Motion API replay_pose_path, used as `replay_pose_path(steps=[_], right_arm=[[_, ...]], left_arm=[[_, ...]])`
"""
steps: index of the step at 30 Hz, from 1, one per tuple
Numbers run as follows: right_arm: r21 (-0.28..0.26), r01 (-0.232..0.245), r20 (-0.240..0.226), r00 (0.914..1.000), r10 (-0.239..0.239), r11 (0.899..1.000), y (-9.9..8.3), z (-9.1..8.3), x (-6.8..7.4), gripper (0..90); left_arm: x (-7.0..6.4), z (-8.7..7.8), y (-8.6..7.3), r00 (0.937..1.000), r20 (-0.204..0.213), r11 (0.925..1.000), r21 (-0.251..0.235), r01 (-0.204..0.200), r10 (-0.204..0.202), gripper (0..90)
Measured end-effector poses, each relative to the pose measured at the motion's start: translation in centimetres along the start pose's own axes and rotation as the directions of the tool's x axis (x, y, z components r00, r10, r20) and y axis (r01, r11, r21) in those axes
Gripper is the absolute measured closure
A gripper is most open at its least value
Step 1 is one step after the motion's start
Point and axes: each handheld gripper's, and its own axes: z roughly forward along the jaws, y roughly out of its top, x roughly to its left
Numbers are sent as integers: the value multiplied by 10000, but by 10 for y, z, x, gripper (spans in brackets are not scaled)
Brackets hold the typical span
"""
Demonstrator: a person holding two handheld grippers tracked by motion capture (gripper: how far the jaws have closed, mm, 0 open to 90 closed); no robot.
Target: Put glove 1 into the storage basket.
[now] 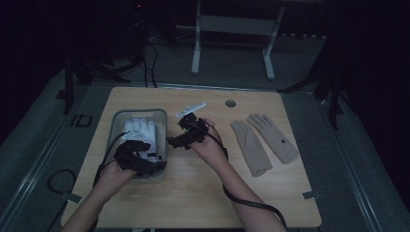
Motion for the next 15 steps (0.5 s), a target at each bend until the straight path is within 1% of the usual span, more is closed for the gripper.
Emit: replay_pose_path(steps=[3, 5, 9, 10, 11, 12, 14, 15], right_arm=[[-4, -118, 138, 9998, 118, 9999, -9, -9, -10, 145], [20, -193, 245, 9995, 192, 9998, -15, -13, -15, 145], [-83, -452, 232, 9987, 454, 9989, -26, -21, -25, 141], [-141, -480, 214, 9986, 483, 9987, -29, -24, -27, 140], [-141, -480, 214, 9986, 483, 9987, -29, -24, -27, 140], [-222, -539, 212, 9983, 543, 9983, -32, -26, -30, 140], [-385, -673, 209, 9975, 682, 9970, -39, -32, -38, 139], [-454, -746, 174, 9970, 754, 9962, -41, -35, -40, 138]], left_arm=[[-10, 7, 4, 9998, 106, 9997, -196, -151, 153, 64], [-17, 12, 6, 9995, 13, 9992, -252, -302, 302, 65], [-29, 23, 9, 9976, 460, 9984, -252, -499, 511, 64], [-32, 27, 10, 9969, 548, 9982, -238, -553, 565, 64], [-32, 27, 10, 9969, 548, 9982, -238, -553, 565, 64], [-38, 34, 11, 9945, 743, 9971, -211, -728, 742, 64], [-44, 40, 12, 9910, 1009, 9961, -172, -863, 876, 63], [-48, 44, 12, 9898, 1035, 9952, -153, -969, 980, 63]])
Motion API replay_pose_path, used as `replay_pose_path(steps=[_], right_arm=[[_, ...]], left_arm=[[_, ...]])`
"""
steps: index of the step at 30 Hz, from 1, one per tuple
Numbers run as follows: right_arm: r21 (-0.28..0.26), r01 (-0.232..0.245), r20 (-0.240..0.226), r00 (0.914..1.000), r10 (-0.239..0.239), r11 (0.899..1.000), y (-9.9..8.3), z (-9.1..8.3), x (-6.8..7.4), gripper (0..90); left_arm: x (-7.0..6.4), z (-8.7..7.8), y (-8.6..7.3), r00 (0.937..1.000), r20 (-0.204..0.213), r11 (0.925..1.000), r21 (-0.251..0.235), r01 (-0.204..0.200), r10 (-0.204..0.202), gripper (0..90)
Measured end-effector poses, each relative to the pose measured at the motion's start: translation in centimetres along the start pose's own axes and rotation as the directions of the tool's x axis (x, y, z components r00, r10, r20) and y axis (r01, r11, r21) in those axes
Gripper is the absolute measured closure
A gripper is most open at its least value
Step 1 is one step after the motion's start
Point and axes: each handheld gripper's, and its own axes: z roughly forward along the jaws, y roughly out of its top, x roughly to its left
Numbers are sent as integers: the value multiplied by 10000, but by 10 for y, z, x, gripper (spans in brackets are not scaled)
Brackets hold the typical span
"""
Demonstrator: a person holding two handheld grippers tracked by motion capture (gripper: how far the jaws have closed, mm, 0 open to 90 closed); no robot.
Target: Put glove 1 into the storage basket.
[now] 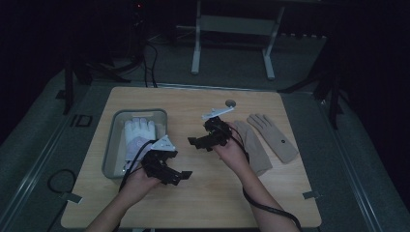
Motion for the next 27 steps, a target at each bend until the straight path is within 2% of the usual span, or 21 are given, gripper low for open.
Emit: replay_pose_path(steps=[3, 7, 10, 14, 20, 23, 27], right_arm=[[-326, -237, -45, 9997, 235, 9992, -7, -7, -8, 134], [-180, -180, 233, 9996, 184, 9997, -14, -10, -14, 122], [-165, -231, 409, 9989, 238, 9996, -22, -13, -19, 121], [-7, -173, 678, 9975, 173, 9999, -33, -16, -25, 121], [197, 175, 1183, 9928, -197, 9997, -50, -21, -32, 131], [167, 219, 1246, 9919, -238, 9996, -59, -23, -36, 132], [-83, 192, 1156, 9931, -181, 9998, -70, -27, -41, 134]], left_arm=[[-6, 11, 2, 9994, 135, 9993, 202, -330, 327, 62], [-11, 20, 1, 9982, 389, 9989, 117, -454, 450, 61], [-13, 28, 0, 9978, 351, 9983, 140, -568, 563, 61], [-15, 38, -2, 9966, 530, 9978, 183, -636, 625, 61], [-19, 53, -7, 9935, 735, 9949, 439, -904, 870, 61], [-21, 61, -10, 9924, 856, 9947, 438, -929, 890, 61], [-22, 69, -13, 9907, 799, 9928, 371, -1136, 1104, 61]])
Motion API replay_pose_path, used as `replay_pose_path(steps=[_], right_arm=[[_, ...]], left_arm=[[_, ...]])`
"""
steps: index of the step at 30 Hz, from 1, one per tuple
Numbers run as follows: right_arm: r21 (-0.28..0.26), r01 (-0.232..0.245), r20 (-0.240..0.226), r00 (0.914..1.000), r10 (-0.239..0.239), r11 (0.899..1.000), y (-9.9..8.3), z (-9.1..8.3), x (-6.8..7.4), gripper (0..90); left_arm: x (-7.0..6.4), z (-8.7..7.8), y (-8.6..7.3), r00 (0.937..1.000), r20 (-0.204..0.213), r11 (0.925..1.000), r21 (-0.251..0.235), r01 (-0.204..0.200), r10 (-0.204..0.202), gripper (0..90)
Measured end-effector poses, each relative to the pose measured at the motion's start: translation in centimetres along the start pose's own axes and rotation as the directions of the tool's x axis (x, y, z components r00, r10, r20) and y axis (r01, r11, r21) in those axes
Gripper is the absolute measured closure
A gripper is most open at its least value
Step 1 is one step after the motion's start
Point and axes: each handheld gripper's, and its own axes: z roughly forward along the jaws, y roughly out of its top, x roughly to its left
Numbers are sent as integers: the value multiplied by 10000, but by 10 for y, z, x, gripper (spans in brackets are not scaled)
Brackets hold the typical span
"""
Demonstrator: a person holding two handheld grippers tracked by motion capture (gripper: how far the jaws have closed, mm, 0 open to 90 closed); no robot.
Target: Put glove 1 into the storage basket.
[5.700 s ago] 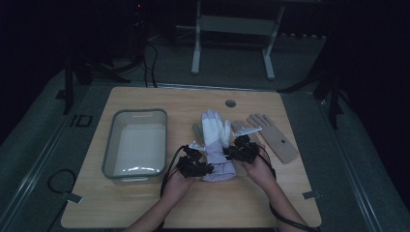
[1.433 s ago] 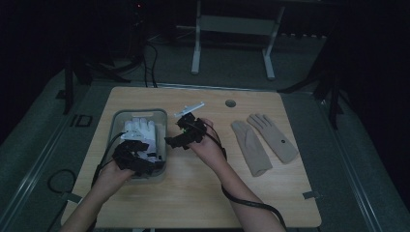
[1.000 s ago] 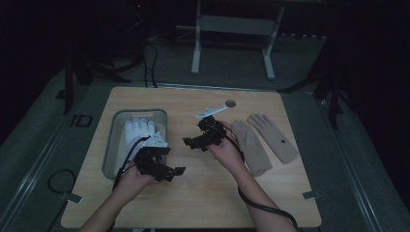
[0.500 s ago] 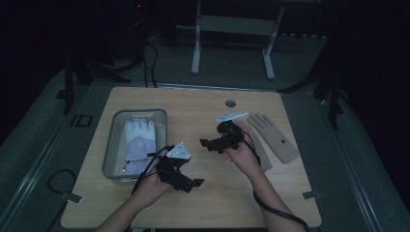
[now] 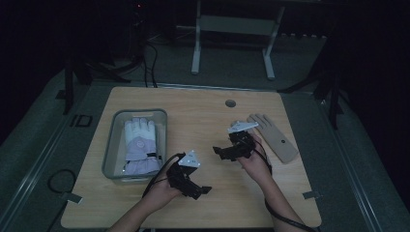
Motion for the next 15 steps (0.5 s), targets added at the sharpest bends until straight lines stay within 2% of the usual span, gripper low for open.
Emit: replay_pose_path(steps=[4, 6, 8, 12, 15], right_arm=[[-439, 173, -7, 9998, -174, 9989, -10, -4, -5, 134], [-426, 169, 67, 9998, -166, 9989, -14, -6, -8, 134], [-370, 103, 133, 9999, -98, 9993, -20, -7, -10, 132], [-389, 273, 116, 9996, -268, 9989, -31, -9, -15, 130], [-398, 437, 224, 9988, -428, 9983, -37, -10, -18, 129]], left_arm=[[-2, 7, -4, 9997, -49, 9997, 118, -229, 229, 61], [-4, 12, -6, 9989, -174, 9990, 141, -434, 437, 61], [-4, 17, -9, 9991, -71, 9990, 161, -424, 425, 61], [-4, 25, -14, 9987, 0, 9984, 231, -515, 515, 61], [-4, 31, -18, 9976, -100, 9968, 423, -681, 685, 61]])
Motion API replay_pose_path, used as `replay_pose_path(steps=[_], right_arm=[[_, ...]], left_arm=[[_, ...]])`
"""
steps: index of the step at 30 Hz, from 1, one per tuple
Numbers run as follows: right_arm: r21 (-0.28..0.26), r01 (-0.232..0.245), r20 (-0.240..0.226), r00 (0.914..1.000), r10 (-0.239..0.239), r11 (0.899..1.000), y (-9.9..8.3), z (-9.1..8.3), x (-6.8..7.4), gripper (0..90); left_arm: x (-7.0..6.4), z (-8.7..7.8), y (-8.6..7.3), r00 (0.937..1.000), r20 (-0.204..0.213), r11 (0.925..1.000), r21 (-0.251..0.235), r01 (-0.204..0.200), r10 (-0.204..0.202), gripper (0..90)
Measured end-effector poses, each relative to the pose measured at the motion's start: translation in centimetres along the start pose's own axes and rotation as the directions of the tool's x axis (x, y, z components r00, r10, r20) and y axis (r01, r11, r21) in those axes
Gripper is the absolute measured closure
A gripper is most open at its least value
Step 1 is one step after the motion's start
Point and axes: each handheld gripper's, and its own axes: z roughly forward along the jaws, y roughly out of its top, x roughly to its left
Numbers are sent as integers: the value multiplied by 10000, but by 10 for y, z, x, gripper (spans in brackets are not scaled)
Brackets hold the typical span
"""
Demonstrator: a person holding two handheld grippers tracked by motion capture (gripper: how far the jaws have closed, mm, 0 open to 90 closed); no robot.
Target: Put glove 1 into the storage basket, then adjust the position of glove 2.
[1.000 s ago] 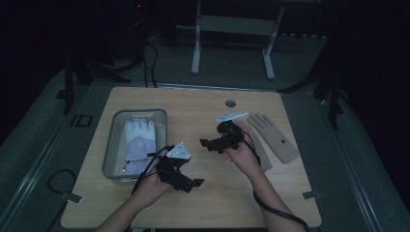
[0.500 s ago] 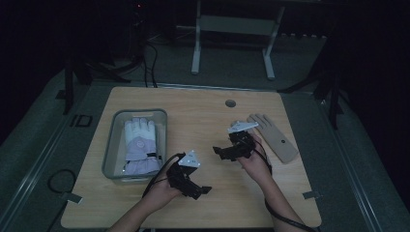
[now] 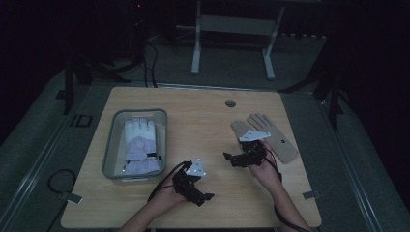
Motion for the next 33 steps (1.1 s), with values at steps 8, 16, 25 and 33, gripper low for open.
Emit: replay_pose_path(steps=[8, 16, 25, 33], right_arm=[[-163, 152, -222, 9996, -155, 9998, -13, -5, -5, 122], [-320, -527, -157, 9985, 522, 9981, -16, -14, -12, 103], [-480, -714, 662, 9950, 745, 9963, -17, -22, -32, 140], [-373, -1638, 1655, 9718, 1678, 9858, -17, -25, -65, 198]], left_arm=[[0, 7, -8, 9999, -102, 9998, -147, -120, 119, 61], [1, 6, -13, 9994, -253, 9994, -275, -222, 215, 61], [1, 7, -18, 9994, -201, 9995, -138, -284, 281, 61], [1, 6, -20, 9997, -185, 9994, -318, -165, 159, 61]])
